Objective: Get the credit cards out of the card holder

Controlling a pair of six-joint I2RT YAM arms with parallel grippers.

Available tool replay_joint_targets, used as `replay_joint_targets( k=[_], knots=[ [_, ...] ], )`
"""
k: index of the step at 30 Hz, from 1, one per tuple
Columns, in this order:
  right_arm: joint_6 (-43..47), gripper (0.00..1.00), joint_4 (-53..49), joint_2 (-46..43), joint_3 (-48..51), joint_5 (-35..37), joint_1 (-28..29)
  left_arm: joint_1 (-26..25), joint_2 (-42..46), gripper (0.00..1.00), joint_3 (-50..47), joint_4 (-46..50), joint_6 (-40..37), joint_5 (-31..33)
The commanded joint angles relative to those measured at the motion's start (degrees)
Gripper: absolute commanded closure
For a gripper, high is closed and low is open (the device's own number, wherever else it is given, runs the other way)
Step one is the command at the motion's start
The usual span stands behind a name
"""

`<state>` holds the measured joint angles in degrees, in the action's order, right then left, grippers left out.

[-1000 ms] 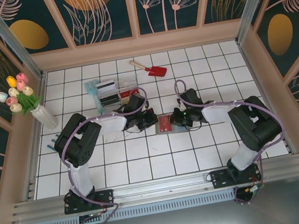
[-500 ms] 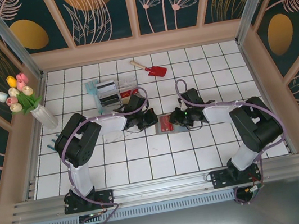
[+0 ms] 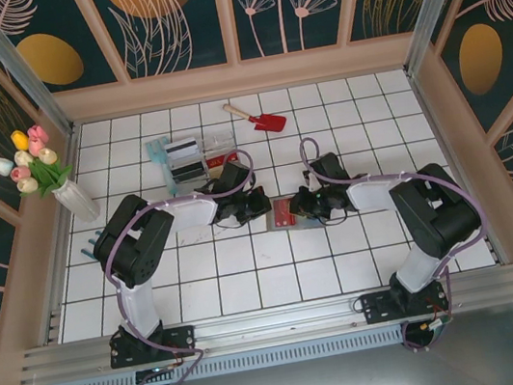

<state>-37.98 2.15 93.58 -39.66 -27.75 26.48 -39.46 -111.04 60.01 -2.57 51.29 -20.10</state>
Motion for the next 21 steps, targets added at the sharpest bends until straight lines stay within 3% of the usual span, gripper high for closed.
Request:
replay_joint_targets(
  k=[1, 11, 21],
  knots=[
    [0.27, 0.88, 0.81, -0.91, 1.07, -1.36, -1.02, -0.43, -1.01, 0.98, -0.18, 3.53, -0.94, 1.88],
    [2.70, 0.99, -0.98, -6.15, 4.60, -2.17, -5.73, -0.40, -0.48, 0.95, 0.07, 3.90, -1.20, 3.32],
    [6.67, 1.00, -1.26, -16.92, 5.99, -9.70, -11.46, -0.43, 2.66, 0.77, 4.25, 2.82, -5.09, 2.43]
  ],
)
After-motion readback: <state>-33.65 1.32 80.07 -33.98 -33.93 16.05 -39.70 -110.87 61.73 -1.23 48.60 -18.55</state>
